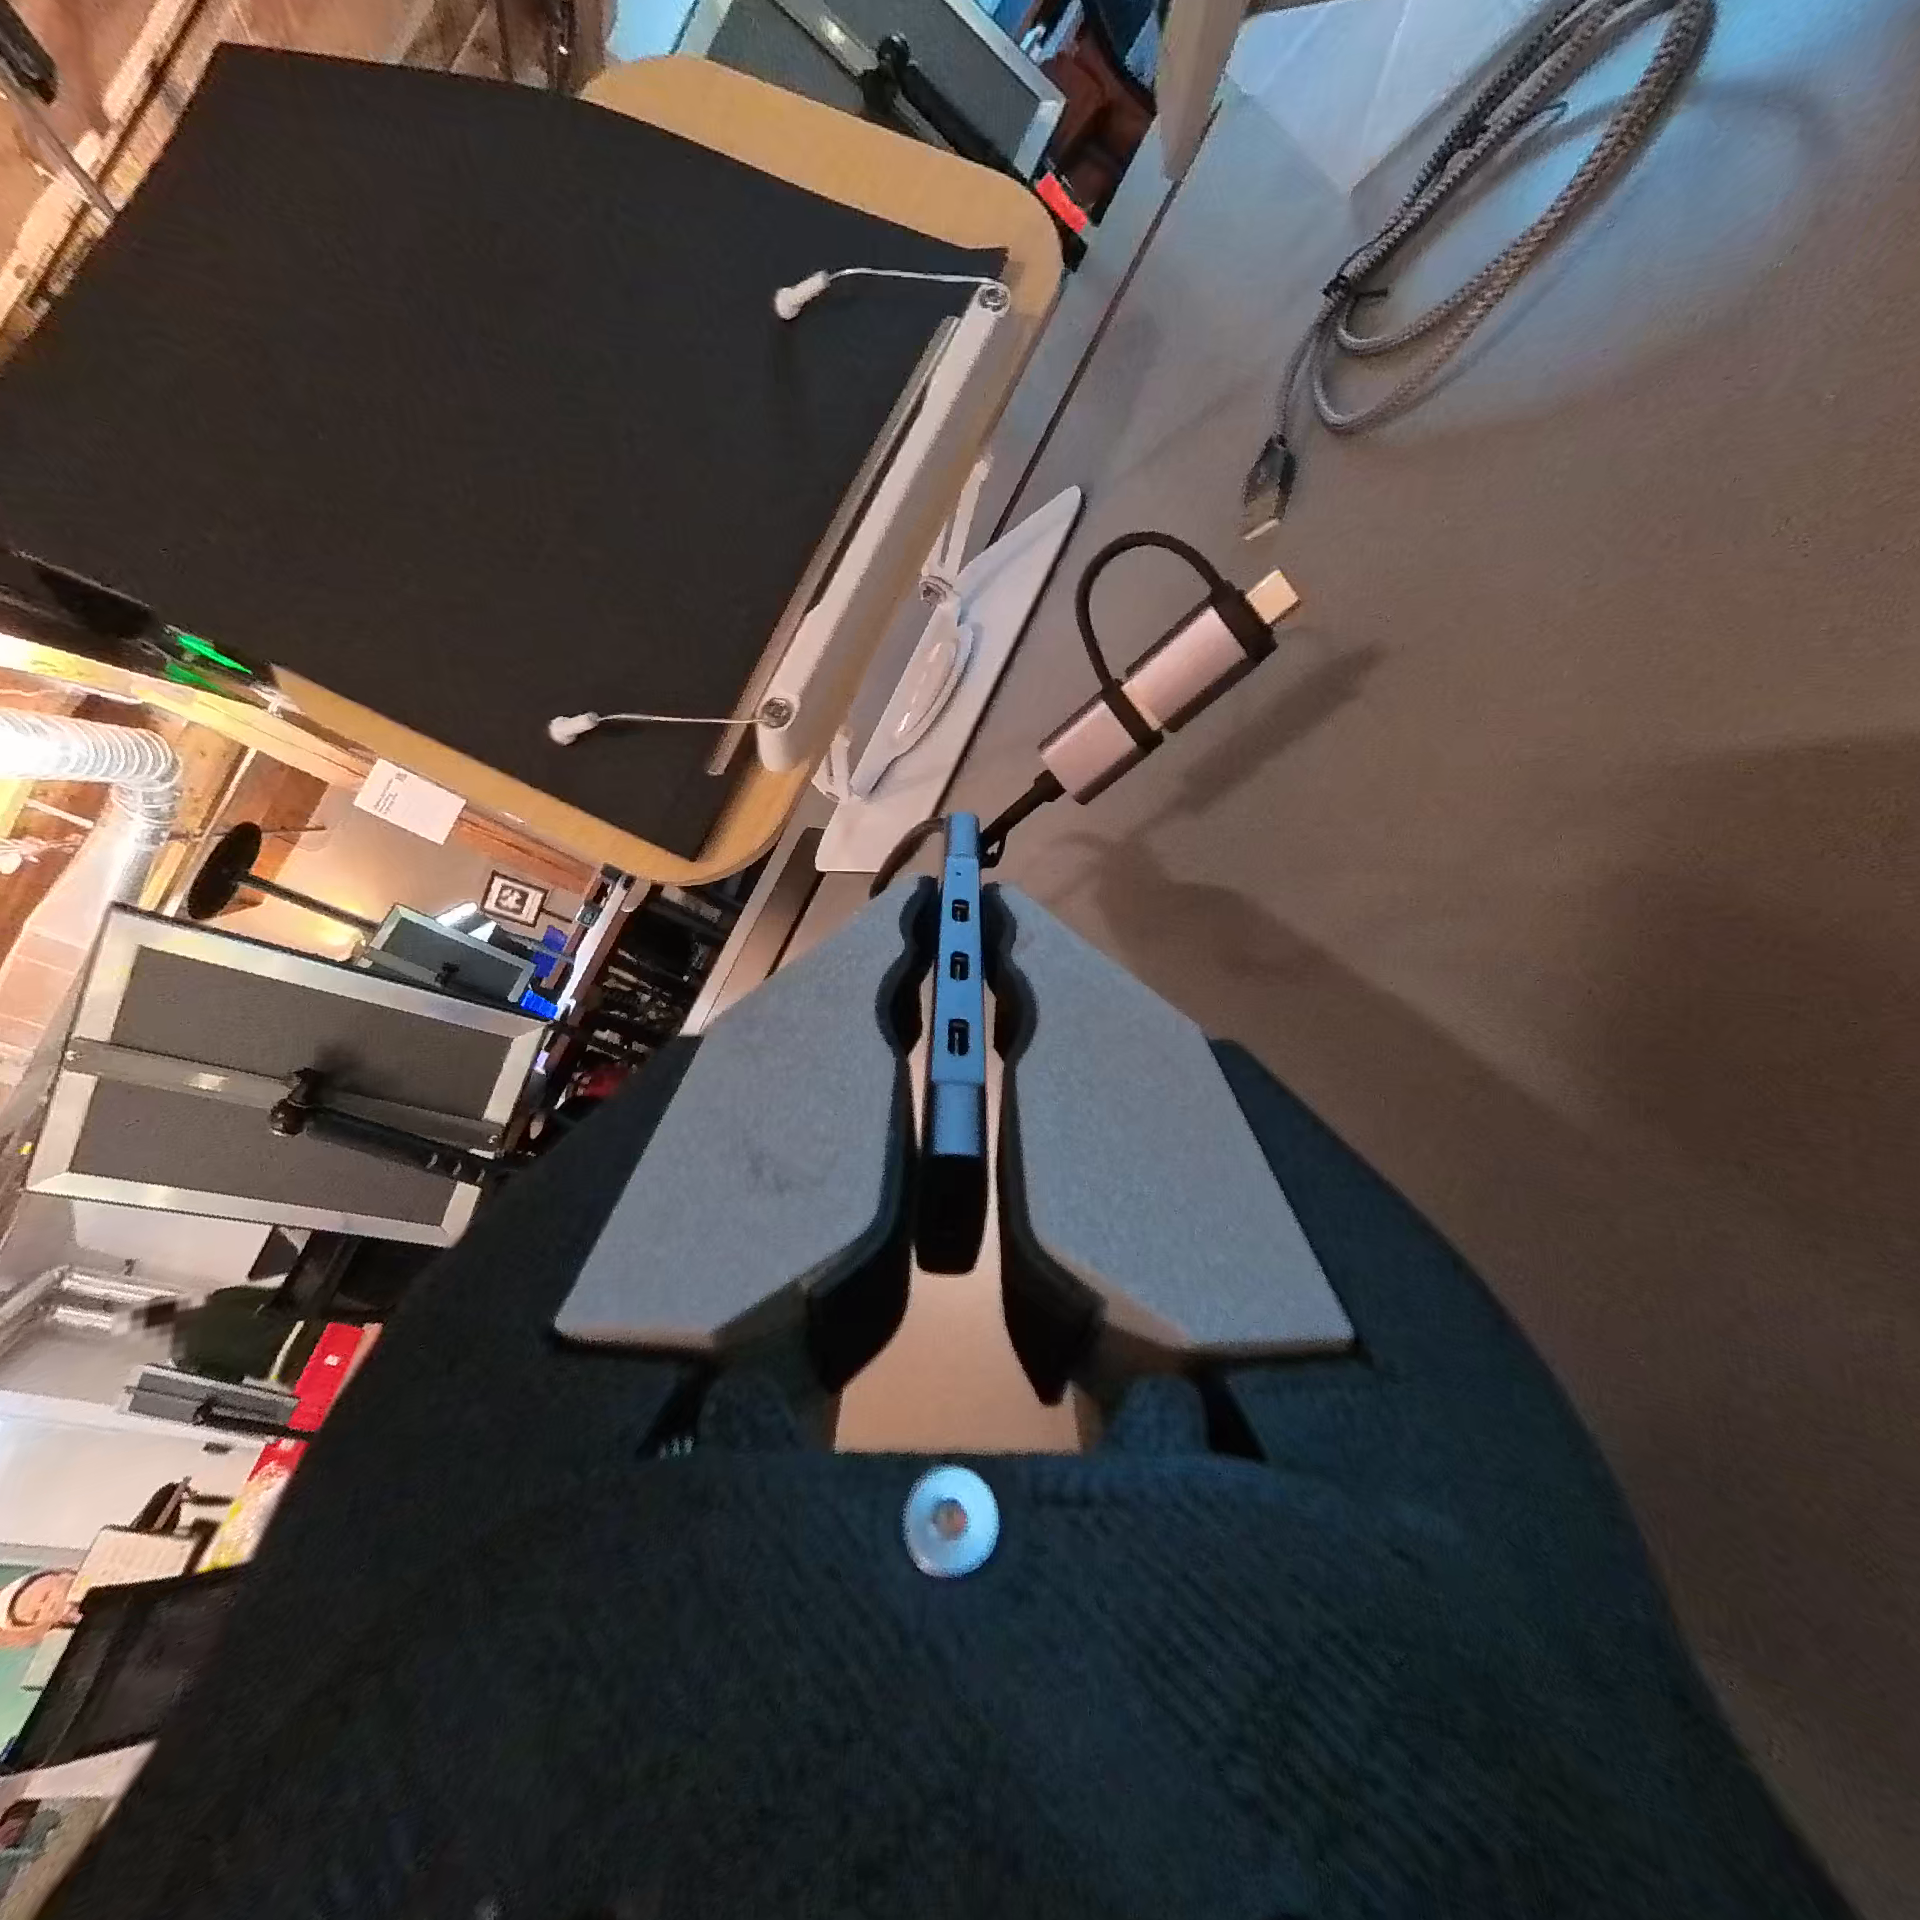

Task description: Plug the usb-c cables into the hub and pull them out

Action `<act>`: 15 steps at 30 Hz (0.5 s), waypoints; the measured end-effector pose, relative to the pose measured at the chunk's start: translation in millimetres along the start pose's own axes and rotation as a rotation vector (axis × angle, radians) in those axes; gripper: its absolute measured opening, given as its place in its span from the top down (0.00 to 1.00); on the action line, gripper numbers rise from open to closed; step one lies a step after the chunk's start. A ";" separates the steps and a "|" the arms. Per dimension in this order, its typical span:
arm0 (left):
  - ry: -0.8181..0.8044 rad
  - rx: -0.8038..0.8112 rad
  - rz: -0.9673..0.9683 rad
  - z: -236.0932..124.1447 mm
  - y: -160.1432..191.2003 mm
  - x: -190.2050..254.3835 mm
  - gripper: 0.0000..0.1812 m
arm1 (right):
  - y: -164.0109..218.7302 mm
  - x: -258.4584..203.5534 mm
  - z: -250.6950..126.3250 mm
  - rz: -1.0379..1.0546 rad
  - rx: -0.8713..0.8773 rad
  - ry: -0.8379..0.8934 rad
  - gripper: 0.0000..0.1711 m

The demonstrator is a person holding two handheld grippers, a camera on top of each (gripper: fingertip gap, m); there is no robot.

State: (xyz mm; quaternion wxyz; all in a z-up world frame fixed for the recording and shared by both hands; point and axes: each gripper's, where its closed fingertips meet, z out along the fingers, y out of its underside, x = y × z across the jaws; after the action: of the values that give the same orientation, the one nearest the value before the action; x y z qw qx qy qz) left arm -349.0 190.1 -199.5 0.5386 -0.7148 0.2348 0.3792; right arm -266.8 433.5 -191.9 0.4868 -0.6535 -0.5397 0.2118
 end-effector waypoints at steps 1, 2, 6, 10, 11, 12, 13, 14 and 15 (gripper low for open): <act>-0.007 0.004 -0.010 -0.5 0.2 -2.3 0.97 | -1.3 -5.1 -2.1 0.002 0.003 -0.016 0.82; -0.012 0.007 -0.023 -1.2 0.4 -4.3 0.97 | -1.4 -10.0 -4.3 0.006 0.000 -0.030 0.82; -0.016 0.009 -0.064 -1.0 2.7 -7.6 0.97 | 13.2 -23.9 -23.6 0.085 -0.050 -0.076 0.82; 0.013 0.008 -0.036 2.1 1.1 0.2 0.97 | 37.8 -22.8 -55.8 0.104 -0.160 -0.093 0.84; 0.021 0.014 -0.028 2.5 -0.7 2.4 0.97 | 44.2 -21.1 -64.3 0.103 -0.194 -0.094 0.83; 0.029 0.020 -0.022 3.0 -2.3 4.6 0.97 | 48.7 -23.9 -73.2 0.103 -0.212 -0.121 0.83; 0.036 0.024 -0.017 3.4 -3.4 6.3 0.97 | 54.1 -29.1 -82.1 0.097 -0.233 -0.158 0.83; 0.040 0.026 -0.013 3.4 -4.5 7.6 0.97 | 63.0 -35.0 -90.8 0.076 -0.275 -0.195 0.85; 0.042 0.029 -0.009 3.1 -5.2 8.5 0.97 | 74.6 -40.0 -99.2 0.036 -0.331 -0.221 0.85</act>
State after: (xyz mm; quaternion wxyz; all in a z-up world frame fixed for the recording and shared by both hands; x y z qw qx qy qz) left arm -340.9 195.3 -203.6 0.5456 -0.7158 0.2482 0.3582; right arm -163.1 360.8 -223.1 0.3066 -0.7067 -0.6057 0.1994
